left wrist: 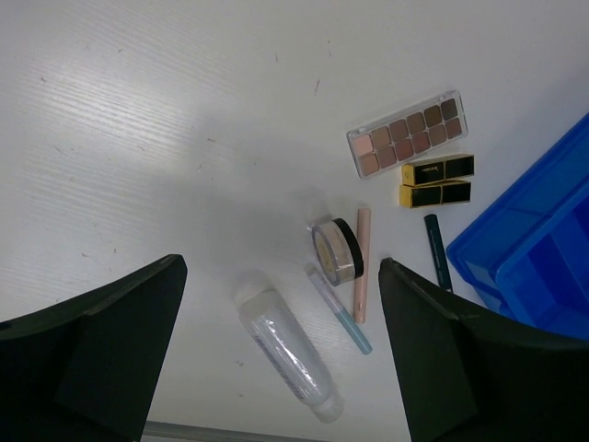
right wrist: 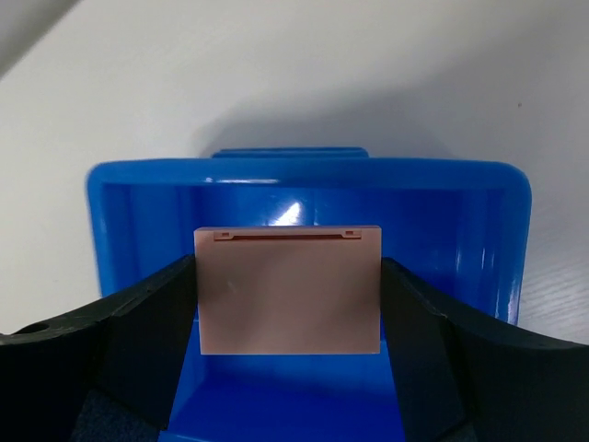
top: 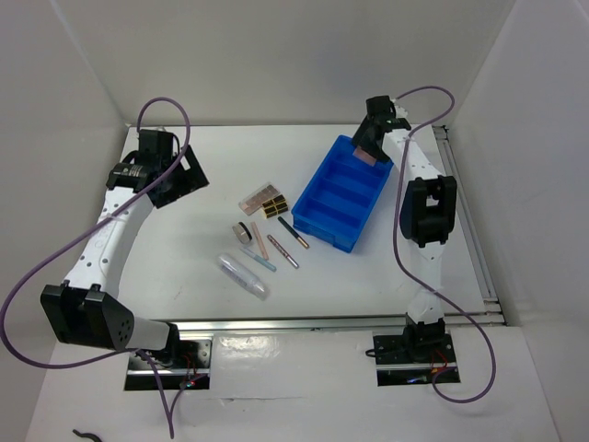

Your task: Organize the makeup

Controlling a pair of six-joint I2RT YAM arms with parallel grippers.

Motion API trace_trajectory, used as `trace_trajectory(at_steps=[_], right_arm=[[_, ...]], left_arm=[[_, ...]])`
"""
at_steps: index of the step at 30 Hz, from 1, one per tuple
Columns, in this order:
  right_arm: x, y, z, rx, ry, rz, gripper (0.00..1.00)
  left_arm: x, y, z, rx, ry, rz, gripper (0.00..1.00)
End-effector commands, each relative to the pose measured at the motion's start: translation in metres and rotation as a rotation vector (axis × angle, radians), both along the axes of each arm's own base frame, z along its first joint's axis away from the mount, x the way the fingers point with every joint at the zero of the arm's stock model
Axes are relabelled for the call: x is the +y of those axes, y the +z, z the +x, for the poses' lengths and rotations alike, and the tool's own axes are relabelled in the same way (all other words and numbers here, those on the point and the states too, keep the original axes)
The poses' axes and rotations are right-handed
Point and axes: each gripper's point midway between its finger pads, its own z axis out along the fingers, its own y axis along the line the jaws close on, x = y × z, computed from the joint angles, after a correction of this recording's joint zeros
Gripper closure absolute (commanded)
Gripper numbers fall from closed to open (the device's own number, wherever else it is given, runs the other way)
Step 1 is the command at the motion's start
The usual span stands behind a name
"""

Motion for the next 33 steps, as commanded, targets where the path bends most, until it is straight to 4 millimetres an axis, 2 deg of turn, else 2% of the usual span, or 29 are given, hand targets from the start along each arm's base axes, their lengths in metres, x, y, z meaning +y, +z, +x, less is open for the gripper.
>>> trace_trajectory(at_steps=[1,5,6,7,8,9,11,12,13,17,18,20,21,22,23,24,25,26,29,30,32,33], right_arm=[[0.001,-0.004,0.002,-0.015,0.011,-0.012,0.24],[0.002,-0.007,0.004,-0.016,0.011,-0.012,0.21],[0.003,-0.014,0.004,-0.005,0.018,-0.007,0.19],[0.004,-0.009,0.006,-0.017,0.018,-0.005,0.17],[0.004,-0.014,0.006,-0.008,0.018,-0.006,0.09],[0.004,-0.009,0.009,-0.02,0.018,-0.005,0.04],[0.006,-0.009,0.008,-0.019,0.026,0.004,0.0],[0.007,0.001,0.012,-0.046,0.026,0.008,0.0],[0.006,0.001,0.012,-0.045,0.032,0.002,0.0],[0.018,0.041,0.012,-0.117,0.07,-0.006,0.0],[0.025,0.063,0.009,-0.153,0.091,-0.009,0.0],[0.031,0.077,0.003,-0.182,0.124,-0.05,0.04],[0.047,0.097,-0.006,-0.212,0.163,-0.055,0.07],[0.056,0.099,-0.011,-0.225,0.197,-0.069,0.11],[0.067,0.103,-0.018,-0.225,0.247,-0.086,0.19],[0.091,0.12,-0.03,-0.259,0.316,-0.077,0.22],[0.109,0.111,-0.04,-0.245,0.41,-0.077,0.25],[0.139,0.116,-0.056,-0.253,0.494,-0.065,0.27],[0.19,0.101,-0.085,-0.22,0.692,-0.074,0.27],[0.217,0.099,-0.102,-0.213,0.778,-0.075,0.27],[0.247,0.081,-0.117,-0.159,0.891,-0.096,0.19],[0.27,0.076,-0.13,-0.146,0.962,-0.105,0.16]], left_arm=[[-0.001,0.001,0.006,-0.016,-0.017,-0.008,0.0],[-0.001,0.001,0.006,-0.016,-0.017,-0.008,0.0],[-0.001,0.001,0.006,-0.015,-0.024,-0.002,0.0],[-0.001,0.001,0.006,-0.015,-0.024,-0.001,0.0],[-0.001,0.001,0.006,-0.015,-0.024,-0.001,0.0],[-0.001,0.001,0.006,-0.015,-0.024,-0.001,0.0],[-0.001,0.001,0.006,-0.015,-0.024,-0.001,0.0],[-0.001,0.001,0.006,-0.015,-0.024,-0.001,0.0],[-0.003,0.004,0.005,-0.024,-0.03,-0.009,0.0],[-0.003,0.0,0.003,-0.015,-0.03,-0.008,0.0],[-0.002,0.003,0.002,-0.024,-0.03,-0.009,0.0],[-0.004,0.008,0.003,-0.043,-0.036,-0.017,0.0],[-0.004,0.008,0.003,-0.043,-0.036,-0.017,0.0],[-0.004,0.008,0.003,-0.043,-0.036,-0.017,0.0],[-0.002,0.011,0.002,-0.053,-0.036,-0.004,0.0],[0.0,0.011,0.002,-0.053,-0.028,0.004,0.0],[0.0,0.014,0.001,-0.062,-0.028,0.004,0.0],[0.003,0.011,0.0,-0.054,-0.019,0.014,0.0],[0.008,0.012,-0.002,-0.056,0.01,0.031,0.0],[0.011,0.011,-0.004,-0.048,0.018,0.041,0.0],[0.017,0.01,-0.005,-0.041,0.049,0.061,0.0],[0.018,0.016,-0.007,-0.053,0.063,0.062,0.0]])
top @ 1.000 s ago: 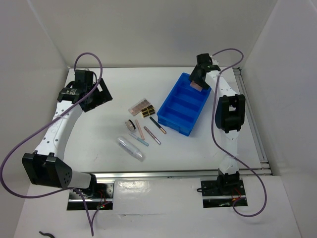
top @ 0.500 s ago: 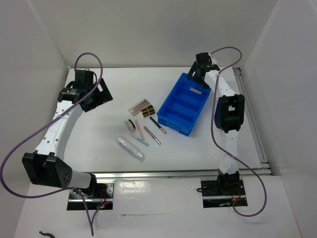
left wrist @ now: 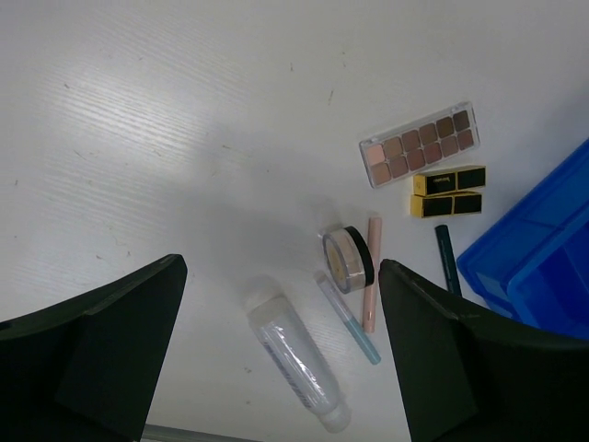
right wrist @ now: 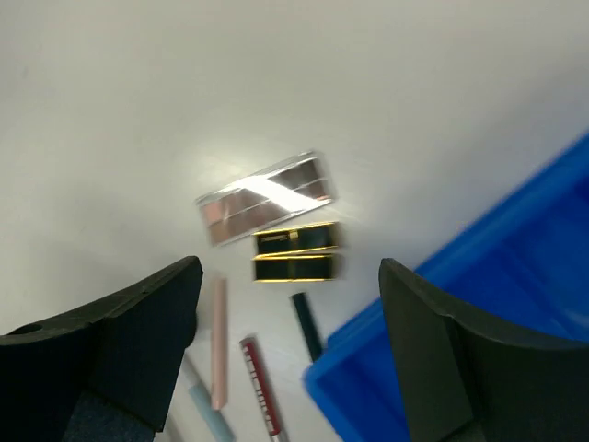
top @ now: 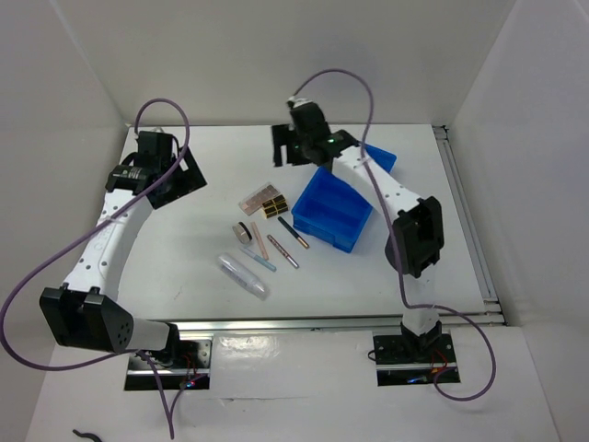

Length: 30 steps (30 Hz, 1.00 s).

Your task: Organize the makeup

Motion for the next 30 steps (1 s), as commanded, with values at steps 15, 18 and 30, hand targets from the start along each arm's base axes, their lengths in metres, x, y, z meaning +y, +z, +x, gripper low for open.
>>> trace_trajectory(at_steps=[15,18,30], right_arm=[[0.162,-0.104,-0.135,0.125,0.638,-0.214,0.05],[0.165,-0.118,-0.14,0.146,0.648,-0.228,0.06],[0.159,-0.163,-0.141,0.186,0.58,-0.308,0.27]], left_arm=[[0.041,0.034,-0.017,-0.068,0.167,0.125,0.0],[0.039,0.034,-0.016,-0.067,0.161,0.118,0.0],[0.037,0.033,-0.016,-0.065,0.142,0.111,0.0]])
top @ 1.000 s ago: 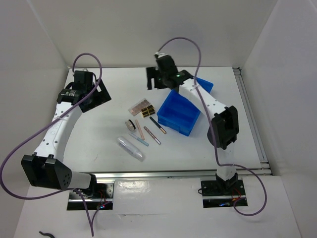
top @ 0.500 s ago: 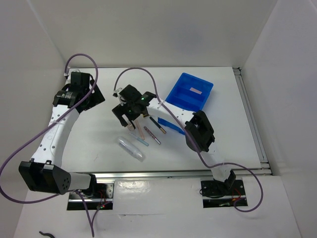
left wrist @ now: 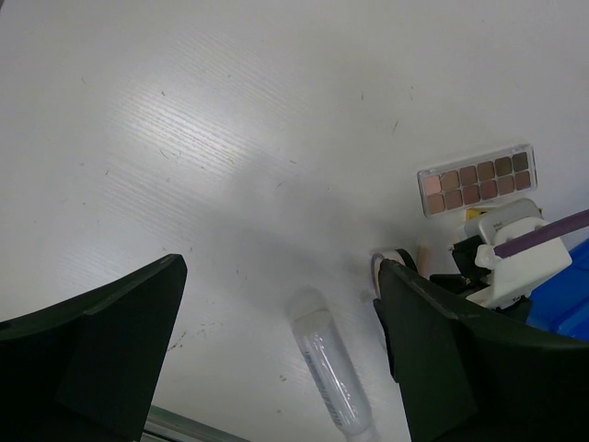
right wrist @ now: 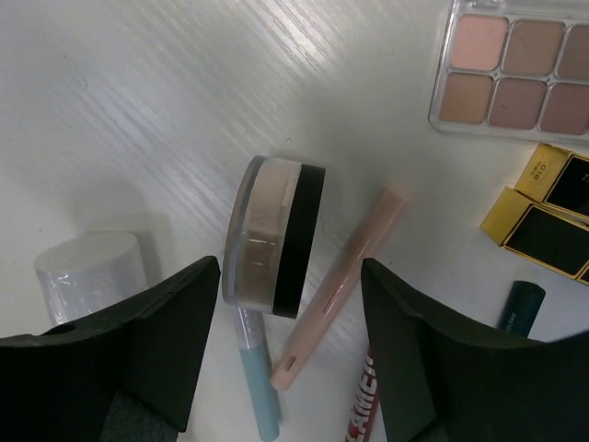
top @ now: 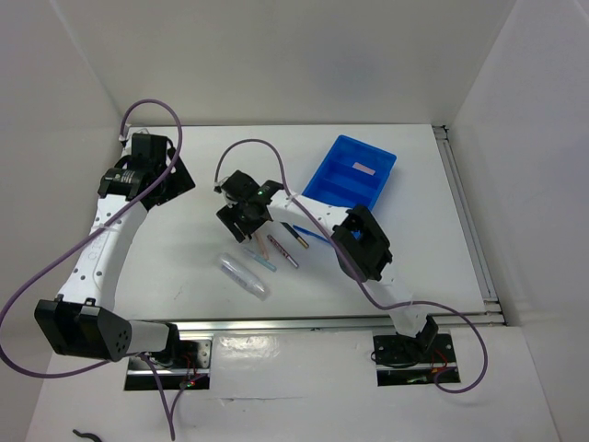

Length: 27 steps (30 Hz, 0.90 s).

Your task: Organize the makeup

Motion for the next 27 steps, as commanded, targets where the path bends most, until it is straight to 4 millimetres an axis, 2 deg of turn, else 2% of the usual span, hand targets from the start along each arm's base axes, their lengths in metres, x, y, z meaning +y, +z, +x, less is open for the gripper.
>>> trace_trajectory(at_steps=[1,2,5,7,8,10,11,14,15,16,18,19,20,21,22,24,25,26,27], right_arm=[[0.012,0.002,0.006,-0.04,-0.011,0.027,0.3],[0.012,0.002,0.006,-0.04,-0.011,0.027,0.37],[0.013,0.003,0.007,-0.046,-0.011,0.034,0.5],[0.018,0.018,0.011,-0.068,-0.019,0.073,0.63],[0.018,0.018,0.011,-0.068,-0.019,0.073,0.68],[0.023,0.043,0.016,-0.103,-0.024,0.108,0.77],[0.025,0.048,0.018,-0.11,-0.025,0.118,0.77],[0.023,0.085,0.026,-0.153,-0.039,0.174,0.82],[0.011,0.092,0.04,-0.165,-0.084,0.183,0.82],[0.006,0.113,0.047,-0.19,-0.1,0.213,0.82],[-0.009,0.13,0.062,-0.197,-0.159,0.246,0.82],[-0.029,0.138,0.081,-0.213,-0.206,0.253,0.82],[-0.041,0.155,0.089,-0.231,-0.239,0.279,0.82],[-0.067,0.163,0.11,-0.251,-0.308,0.281,0.82],[-0.082,0.171,0.116,-0.263,-0.335,0.286,0.82],[-0.114,0.176,0.136,-0.28,-0.426,0.279,0.82],[-0.143,0.18,0.15,-0.287,-0.482,0.27,0.82],[-0.159,0.173,0.156,-0.276,-0.531,0.254,0.82],[-0.175,0.18,0.163,-0.281,-0.588,0.27,0.82]], left_arm=[[0.001,0.022,0.001,-0.065,0.006,-0.008,0.0],[0.001,0.022,0.001,-0.065,0.006,-0.008,0.0],[0.003,0.023,0.001,-0.066,0.013,-0.001,0.0],[0.003,0.023,0.001,-0.066,0.013,-0.001,0.0],[0.003,0.023,0.001,-0.066,0.013,-0.001,0.0],[0.003,0.023,0.001,-0.066,0.013,-0.001,0.0],[0.003,0.023,0.001,-0.066,0.013,-0.001,0.0],[0.003,0.023,0.001,-0.063,0.006,0.005,0.0],[0.003,0.023,0.001,-0.063,0.006,0.005,0.0],[0.003,0.023,0.001,-0.063,0.006,0.005,0.0],[0.003,0.023,0.001,-0.063,0.006,0.005,0.0],[0.002,0.022,0.001,-0.063,0.0,-0.002,0.0],[0.001,0.024,0.003,-0.072,0.0,-0.002,0.0],[-0.001,0.023,0.003,-0.071,-0.009,-0.011,0.0],[-0.001,0.023,0.003,-0.071,-0.009,-0.011,0.0],[-0.005,0.024,0.005,-0.079,-0.027,-0.031,0.0],[-0.005,0.024,0.005,-0.079,-0.027,-0.031,0.0],[-0.007,0.024,0.005,-0.079,-0.033,-0.037,0.0],[-0.007,0.024,0.005,-0.079,-0.033,-0.037,0.0]])
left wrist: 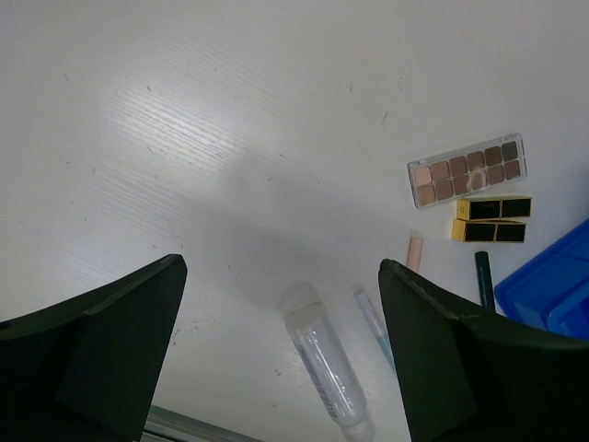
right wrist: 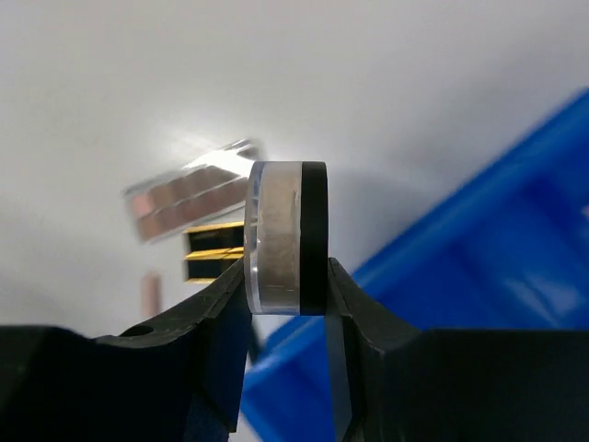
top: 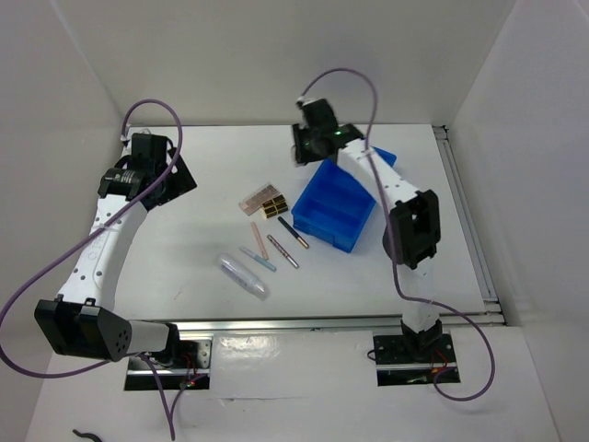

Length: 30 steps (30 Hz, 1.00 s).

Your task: Organize the makeup

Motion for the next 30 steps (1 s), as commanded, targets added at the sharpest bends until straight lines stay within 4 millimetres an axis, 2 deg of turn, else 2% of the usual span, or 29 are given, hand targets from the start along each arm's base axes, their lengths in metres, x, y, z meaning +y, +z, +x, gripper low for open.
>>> trace_trajectory(at_steps=[1,2,3,4,6,7,8,10,11,14,15,18,24,27,30], right_arm=[[-0.074,0.054,0.036,-0.085,-0.227,0.075,0.82],[-0.088,0.055,0.042,-0.08,-0.267,0.088,0.82],[-0.106,0.044,0.045,-0.049,-0.324,0.086,0.82],[-0.134,0.04,0.054,-0.038,-0.392,0.093,0.82],[-0.159,0.036,0.061,-0.021,-0.457,0.118,0.82],[-0.164,0.035,0.064,-0.006,-0.475,0.158,0.82],[-0.185,0.029,0.07,0.009,-0.517,0.172,0.82],[-0.195,0.02,0.076,0.035,-0.542,0.23,0.82],[-0.209,0.022,0.081,0.029,-0.568,0.254,0.82],[-0.216,0.013,0.087,0.053,-0.574,0.31,0.82],[-0.221,0.0,0.089,0.081,-0.591,0.318,0.82],[-0.222,-0.007,0.097,0.093,-0.589,0.338,0.82],[-0.211,-0.034,0.108,0.159,-0.556,0.402,0.82],[-0.203,-0.033,0.113,0.159,-0.534,0.447,0.82],[-0.195,-0.047,0.115,0.194,-0.519,0.48,0.81]], left_arm=[[-0.002,0.025,0.005,-0.08,-0.013,-0.019,0.0],[-0.002,0.025,0.005,-0.08,-0.013,-0.019,0.0],[-0.002,0.025,0.005,-0.08,-0.013,-0.019,0.0],[-0.004,0.024,0.005,-0.079,-0.019,-0.026,0.0],[-0.004,0.022,0.006,-0.079,-0.019,-0.026,0.0],[-0.004,0.022,0.005,-0.077,-0.026,-0.02,0.0],[-0.004,0.022,0.005,-0.077,-0.026,-0.02,0.0],[-0.004,0.022,0.005,-0.077,-0.026,-0.02,0.0],[-0.005,0.019,0.007,-0.068,-0.032,-0.026,0.0],[-0.006,0.019,0.007,-0.068,-0.032,-0.026,0.0],[-0.006,0.019,0.007,-0.068,-0.032,-0.026,0.0],[-0.005,0.016,0.008,-0.056,-0.038,-0.019,0.0],[-0.005,0.016,0.008,-0.056,-0.038,-0.019,0.0],[-0.005,0.013,0.009,-0.045,-0.045,-0.012,0.0],[-0.004,0.017,0.01,-0.055,-0.038,-0.006,0.0]])
